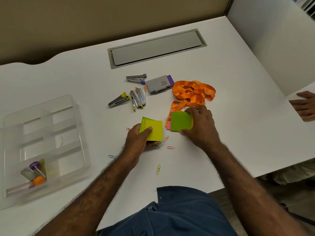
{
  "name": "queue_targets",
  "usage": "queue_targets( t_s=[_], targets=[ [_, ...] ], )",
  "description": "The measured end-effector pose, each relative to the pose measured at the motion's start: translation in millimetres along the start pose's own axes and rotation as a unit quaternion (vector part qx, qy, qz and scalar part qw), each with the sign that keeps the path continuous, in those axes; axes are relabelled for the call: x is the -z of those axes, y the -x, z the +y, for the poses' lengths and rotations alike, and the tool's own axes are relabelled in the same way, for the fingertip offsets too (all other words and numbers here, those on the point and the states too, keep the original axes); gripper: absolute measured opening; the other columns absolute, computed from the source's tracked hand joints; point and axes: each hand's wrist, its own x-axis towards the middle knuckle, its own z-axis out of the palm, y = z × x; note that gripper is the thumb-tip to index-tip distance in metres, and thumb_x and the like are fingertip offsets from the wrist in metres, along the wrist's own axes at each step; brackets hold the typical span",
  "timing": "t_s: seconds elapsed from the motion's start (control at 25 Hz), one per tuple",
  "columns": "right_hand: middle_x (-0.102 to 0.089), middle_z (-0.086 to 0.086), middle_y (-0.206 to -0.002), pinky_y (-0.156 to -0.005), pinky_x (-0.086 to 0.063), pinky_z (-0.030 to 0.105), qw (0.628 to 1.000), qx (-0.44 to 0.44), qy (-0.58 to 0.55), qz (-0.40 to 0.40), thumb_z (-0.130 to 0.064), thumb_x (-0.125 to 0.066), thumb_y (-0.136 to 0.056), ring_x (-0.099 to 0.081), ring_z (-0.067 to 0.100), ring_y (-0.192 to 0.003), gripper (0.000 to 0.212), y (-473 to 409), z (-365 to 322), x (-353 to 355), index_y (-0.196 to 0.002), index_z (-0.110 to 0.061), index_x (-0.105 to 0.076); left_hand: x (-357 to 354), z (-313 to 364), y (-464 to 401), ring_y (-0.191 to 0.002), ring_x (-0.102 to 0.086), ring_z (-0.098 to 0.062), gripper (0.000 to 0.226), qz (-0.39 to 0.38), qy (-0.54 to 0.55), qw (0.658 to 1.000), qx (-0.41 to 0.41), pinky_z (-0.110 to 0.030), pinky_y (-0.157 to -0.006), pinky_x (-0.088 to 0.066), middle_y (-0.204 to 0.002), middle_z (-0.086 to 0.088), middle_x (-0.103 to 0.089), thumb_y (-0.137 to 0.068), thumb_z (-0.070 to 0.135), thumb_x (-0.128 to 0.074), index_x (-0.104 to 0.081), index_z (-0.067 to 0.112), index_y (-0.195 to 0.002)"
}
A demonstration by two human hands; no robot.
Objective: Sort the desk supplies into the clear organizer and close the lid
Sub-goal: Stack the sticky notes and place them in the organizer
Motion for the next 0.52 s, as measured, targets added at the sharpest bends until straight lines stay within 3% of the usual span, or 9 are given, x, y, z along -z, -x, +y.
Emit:
queue_targets(
  t_s=[0.24,0.4,0.52],
  targets=[
    [-0.061,0.001,-0.137,-0.097,-0.047,0.034,0.999,0.011,-0.037,0.0,-0.03,-0.083,-0.085,-0.053,0.023,-0.122,0.057,12.6,-5.3,3.5,-0.135,-0.027,-0.057,4.4,1.6,4.0,-0.091,-0.078,-0.034,0.004,0.013,-0.001,1.0,-0.022,-0.049,-0.085,-0.065,-0.114,-0.013,-0.074,-0.103,0.027,-0.062,-0.064,0.025,-0.105],
    [-0.068,0.002,-0.122,-0.081,-0.043,0.026,0.993,-0.011,-0.115,0.016,-0.02,-0.075,-0.093,-0.061,0.022,-0.112,0.031,11.6,-5.4,22.0,-0.121,-0.023,-0.064,5.9,2.4,7.3,-0.103,-0.074,-0.036,0.007,0.029,-0.019,0.999,-0.028,-0.056,-0.095,-0.06,-0.119,-0.013,-0.073,-0.102,0.03,-0.063,-0.064,0.026,-0.108],
    [-0.068,0.003,-0.125,-0.077,-0.049,0.026,0.987,-0.015,-0.151,0.057,-0.023,-0.068,-0.098,-0.064,0.023,-0.111,0.031,15.8,-4.0,35.5,-0.128,-0.024,-0.06,7.4,2.1,10.4,-0.105,-0.074,-0.032,0.014,0.028,-0.022,0.999,-0.033,-0.054,-0.096,-0.06,-0.121,-0.012,-0.072,-0.102,0.032,-0.063,-0.063,0.027,-0.116]
  ],
)
